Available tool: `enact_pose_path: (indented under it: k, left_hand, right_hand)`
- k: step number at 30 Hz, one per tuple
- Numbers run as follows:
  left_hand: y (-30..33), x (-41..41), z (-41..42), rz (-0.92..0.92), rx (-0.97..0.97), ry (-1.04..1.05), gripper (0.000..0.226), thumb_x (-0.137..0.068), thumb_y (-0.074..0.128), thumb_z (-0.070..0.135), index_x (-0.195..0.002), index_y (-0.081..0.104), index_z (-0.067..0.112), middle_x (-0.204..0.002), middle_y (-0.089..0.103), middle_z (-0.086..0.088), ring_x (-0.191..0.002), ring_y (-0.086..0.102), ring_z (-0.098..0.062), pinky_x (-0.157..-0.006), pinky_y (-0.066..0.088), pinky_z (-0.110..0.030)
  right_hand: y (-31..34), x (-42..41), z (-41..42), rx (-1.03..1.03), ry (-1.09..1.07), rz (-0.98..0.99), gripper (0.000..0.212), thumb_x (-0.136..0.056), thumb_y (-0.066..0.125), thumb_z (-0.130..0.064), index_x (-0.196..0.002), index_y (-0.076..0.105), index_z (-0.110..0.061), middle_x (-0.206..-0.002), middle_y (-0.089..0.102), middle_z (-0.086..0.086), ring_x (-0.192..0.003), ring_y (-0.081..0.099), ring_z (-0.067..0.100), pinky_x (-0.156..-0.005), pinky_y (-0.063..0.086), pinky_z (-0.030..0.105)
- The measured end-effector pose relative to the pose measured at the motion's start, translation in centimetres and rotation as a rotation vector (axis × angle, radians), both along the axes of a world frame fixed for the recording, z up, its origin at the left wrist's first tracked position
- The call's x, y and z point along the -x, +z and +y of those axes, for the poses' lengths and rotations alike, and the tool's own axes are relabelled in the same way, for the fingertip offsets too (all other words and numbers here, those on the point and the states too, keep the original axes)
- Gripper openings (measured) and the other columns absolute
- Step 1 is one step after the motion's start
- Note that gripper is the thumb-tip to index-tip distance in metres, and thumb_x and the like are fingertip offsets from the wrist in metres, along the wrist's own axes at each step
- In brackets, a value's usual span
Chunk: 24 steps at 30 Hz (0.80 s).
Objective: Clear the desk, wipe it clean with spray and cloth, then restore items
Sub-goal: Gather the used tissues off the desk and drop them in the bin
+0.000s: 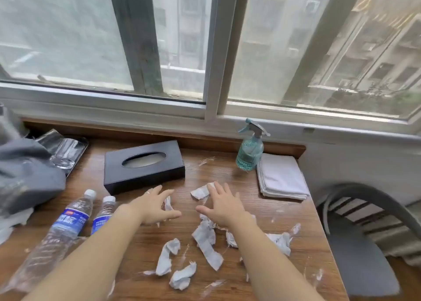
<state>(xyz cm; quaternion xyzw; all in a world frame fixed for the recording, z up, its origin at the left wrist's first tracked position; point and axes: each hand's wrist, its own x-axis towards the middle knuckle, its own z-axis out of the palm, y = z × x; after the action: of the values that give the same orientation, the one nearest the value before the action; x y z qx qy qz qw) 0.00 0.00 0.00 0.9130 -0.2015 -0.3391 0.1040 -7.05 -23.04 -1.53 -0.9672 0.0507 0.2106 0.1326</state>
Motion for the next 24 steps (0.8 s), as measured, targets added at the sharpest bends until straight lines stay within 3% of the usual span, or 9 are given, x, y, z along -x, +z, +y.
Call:
enact_pose_path:
  k: [5,8,11,13,15,18,21,24]
  left_hand:
    - [-2.8,1.3,0.5,-0.086,0.113,0.038,0.093,-0.083,0.050,0.076,-0.158,0.013,0.034,-0.167,0.001,0.005,-0.153,0.008,-0.015,-0.121,0.021,-0.036]
    - [-3.5,1.8,0.7,-0.097,0.124,0.007,0.109,-0.070,0.039,0.089,-0.158,0.017,0.027,-0.167,0.004,0.006,-0.152,0.009,-0.012,-0.119,0.021,-0.032]
    - [-3.6,2.5,0.1,-0.084,0.167,-0.060,0.113,-0.068,0.034,0.088,-0.159,0.015,0.023,-0.167,0.003,0.006,-0.152,0.003,-0.011,-0.120,0.017,-0.031]
    - [-3.6,3.3,-0.6,-0.060,0.186,-0.139,0.121,-0.063,0.027,0.091,-0.159,0.013,0.020,-0.167,0.001,0.007,-0.152,-0.003,-0.009,-0.121,0.012,-0.030]
    - [-3.9,4.0,-1.1,-0.062,0.201,-0.198,0.118,-0.068,0.034,0.091,-0.159,0.012,0.020,-0.167,0.001,0.006,-0.152,-0.005,-0.008,-0.121,0.010,-0.030]
    - [-4.3,4.5,-1.0,-0.110,0.229,-0.201,0.096,-0.086,0.051,0.072,-0.159,0.013,0.022,-0.166,0.002,0.008,-0.152,-0.005,-0.008,-0.121,0.012,-0.031]
    - [-4.2,4.3,-0.1,-0.148,0.202,-0.198,0.093,-0.088,0.052,0.069,-0.159,0.013,0.024,-0.166,0.003,0.009,-0.152,-0.003,-0.008,-0.121,0.016,-0.031]
    - [-4.5,4.1,0.6,-0.154,0.183,-0.183,0.093,-0.087,0.052,0.070,-0.159,0.013,0.027,-0.167,0.004,0.008,-0.152,-0.002,-0.009,-0.120,0.016,-0.030]
  right_hand:
    - [-2.3,-1.3,1.1,0.012,0.053,-0.027,0.081,-0.100,0.043,-0.062,-0.162,0.013,-0.020,-0.171,0.007,0.005,-0.157,0.000,0.030,-0.124,0.012,0.060]
    - [-3.6,-1.2,1.7,0.055,0.105,-0.075,0.071,-0.099,0.045,-0.058,-0.154,0.030,-0.015,-0.165,0.023,0.007,-0.152,0.017,0.030,-0.122,0.020,0.052]
    - [-3.8,0.4,2.5,0.003,0.092,-0.151,0.055,-0.099,0.050,-0.052,-0.137,0.048,-0.011,-0.144,0.043,0.005,-0.135,0.037,0.025,-0.112,0.035,0.038]
    - [-3.5,1.9,3.0,-0.066,0.074,-0.152,0.051,-0.100,0.052,-0.046,-0.137,0.050,-0.011,-0.139,0.048,0.004,-0.132,0.040,0.022,-0.107,0.040,0.035]
    - [-3.3,3.0,3.4,-0.090,0.067,-0.150,0.047,-0.102,0.052,-0.042,-0.138,0.053,-0.011,-0.138,0.050,0.006,-0.132,0.041,0.023,-0.105,0.042,0.035]
    - [-3.0,3.0,3.0,-0.069,-0.047,-0.209,0.043,-0.103,0.050,-0.033,-0.140,0.051,-0.012,-0.139,0.047,0.007,-0.132,0.041,0.026,-0.105,0.041,0.035]
    - [-2.4,0.9,1.9,-0.043,-0.225,-0.229,0.054,-0.100,0.051,-0.011,-0.152,0.038,-0.016,-0.154,0.035,0.007,-0.140,0.032,0.027,-0.108,0.040,0.037]
    - [-2.5,-1.1,0.9,-0.020,-0.248,-0.176,0.057,-0.100,0.054,-0.012,-0.154,0.037,-0.021,-0.156,0.035,0.006,-0.140,0.030,0.028,-0.108,0.041,0.039]
